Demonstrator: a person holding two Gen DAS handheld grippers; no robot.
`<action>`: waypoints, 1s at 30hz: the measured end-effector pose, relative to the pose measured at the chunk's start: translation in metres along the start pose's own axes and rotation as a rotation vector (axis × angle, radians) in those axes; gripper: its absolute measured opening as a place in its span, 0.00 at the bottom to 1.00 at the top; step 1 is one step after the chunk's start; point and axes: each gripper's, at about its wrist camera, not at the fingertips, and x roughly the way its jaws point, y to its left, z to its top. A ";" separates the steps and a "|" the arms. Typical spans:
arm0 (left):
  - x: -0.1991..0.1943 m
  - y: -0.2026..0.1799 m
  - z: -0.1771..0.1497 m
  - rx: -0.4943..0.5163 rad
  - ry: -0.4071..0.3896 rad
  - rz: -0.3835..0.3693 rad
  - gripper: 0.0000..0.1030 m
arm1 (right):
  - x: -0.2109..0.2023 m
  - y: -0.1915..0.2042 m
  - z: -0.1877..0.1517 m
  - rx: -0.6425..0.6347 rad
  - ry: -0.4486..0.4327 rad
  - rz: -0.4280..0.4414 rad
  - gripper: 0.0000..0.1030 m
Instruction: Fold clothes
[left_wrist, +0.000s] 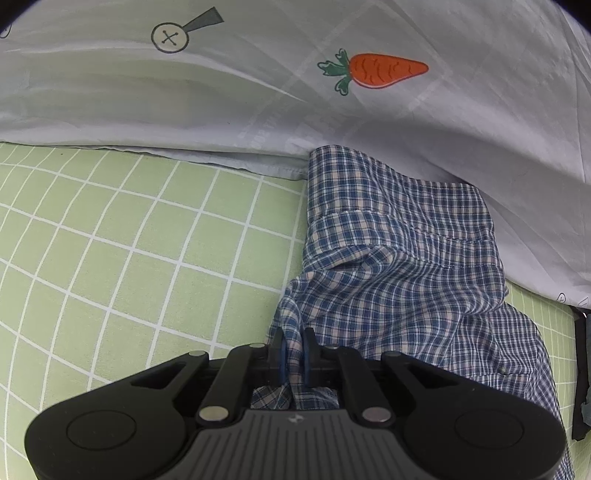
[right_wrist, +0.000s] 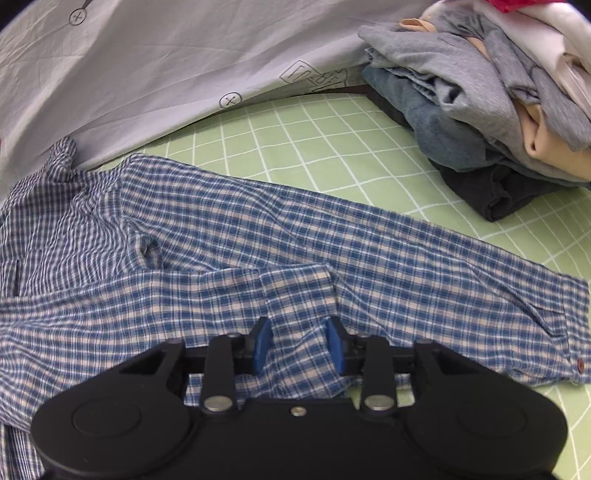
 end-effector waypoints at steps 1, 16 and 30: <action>-0.002 0.001 0.002 -0.005 -0.012 0.001 0.07 | 0.000 0.001 0.001 -0.007 0.000 0.016 0.12; -0.031 -0.004 0.047 -0.052 -0.183 0.006 0.03 | -0.094 -0.005 0.081 -0.004 -0.454 -0.110 0.08; 0.039 -0.030 0.059 0.140 -0.094 0.211 0.13 | 0.017 -0.024 0.073 0.084 -0.186 -0.126 0.13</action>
